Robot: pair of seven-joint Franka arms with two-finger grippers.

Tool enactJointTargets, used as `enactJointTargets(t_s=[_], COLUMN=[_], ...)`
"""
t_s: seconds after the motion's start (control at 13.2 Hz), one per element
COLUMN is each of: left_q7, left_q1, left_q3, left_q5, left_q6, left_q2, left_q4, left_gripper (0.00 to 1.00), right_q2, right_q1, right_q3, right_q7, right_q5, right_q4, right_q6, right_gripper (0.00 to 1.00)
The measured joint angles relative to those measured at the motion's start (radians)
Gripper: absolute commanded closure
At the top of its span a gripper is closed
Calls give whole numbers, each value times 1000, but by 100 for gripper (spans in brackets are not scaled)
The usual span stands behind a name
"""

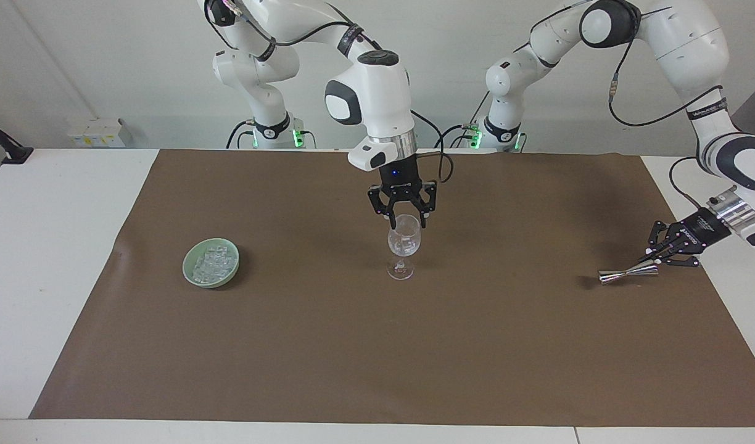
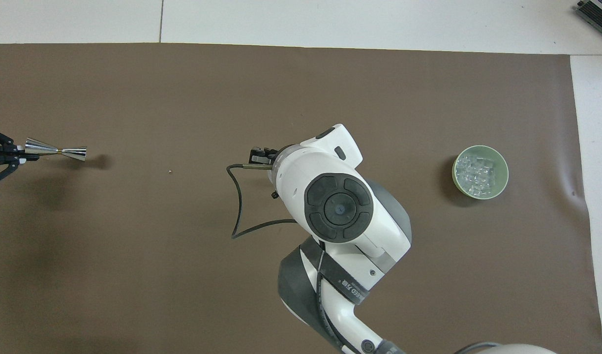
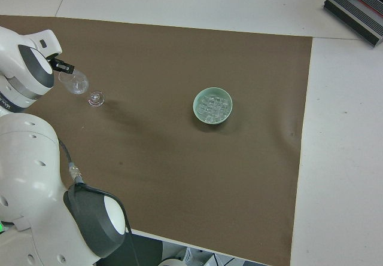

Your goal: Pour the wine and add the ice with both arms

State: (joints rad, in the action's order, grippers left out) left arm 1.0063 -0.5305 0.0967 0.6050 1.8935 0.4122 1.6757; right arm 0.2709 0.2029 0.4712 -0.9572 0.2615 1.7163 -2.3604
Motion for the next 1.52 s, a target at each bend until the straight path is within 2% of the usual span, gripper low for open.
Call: enactJointTargets(t_s=[0.45,0.76,0.91,1.06,1.29,1.44,1.52], left_q7=[-109,-120,-136,-146,-159,-159,-159], left_q1=[100,170,197,213,228,244,251], left_q3=[0,4,3,3,3,3,3], left_q5=[-202,-367,-408,-431,-451,-463,-463], left_q6=[178,288,326,345,387,400,405], left_q2=[-76,-129,-151,-163,-184,-197,-199], left_q4=[87,158,188,204,241,262,267], left_gripper=[100,100,100,96,84,65,52], right_q2=[-20,-77,-111,-141,-179,-198,-205], right_q1=[-18,-89,-135,-177,-209,-214,-221], right_q3=[-13,-15,-15,-16,-17,-18,-19], right_q7=[0,49,112,154,165,165,165], right_q5=[1,1,1,1,1,-3,-13], right_q4=[-17,-51,-62,-65,-66,-69,-77], right_q6=[19,147,212,260,303,333,355], right_gripper=[0,0,0,0,0,0,0])
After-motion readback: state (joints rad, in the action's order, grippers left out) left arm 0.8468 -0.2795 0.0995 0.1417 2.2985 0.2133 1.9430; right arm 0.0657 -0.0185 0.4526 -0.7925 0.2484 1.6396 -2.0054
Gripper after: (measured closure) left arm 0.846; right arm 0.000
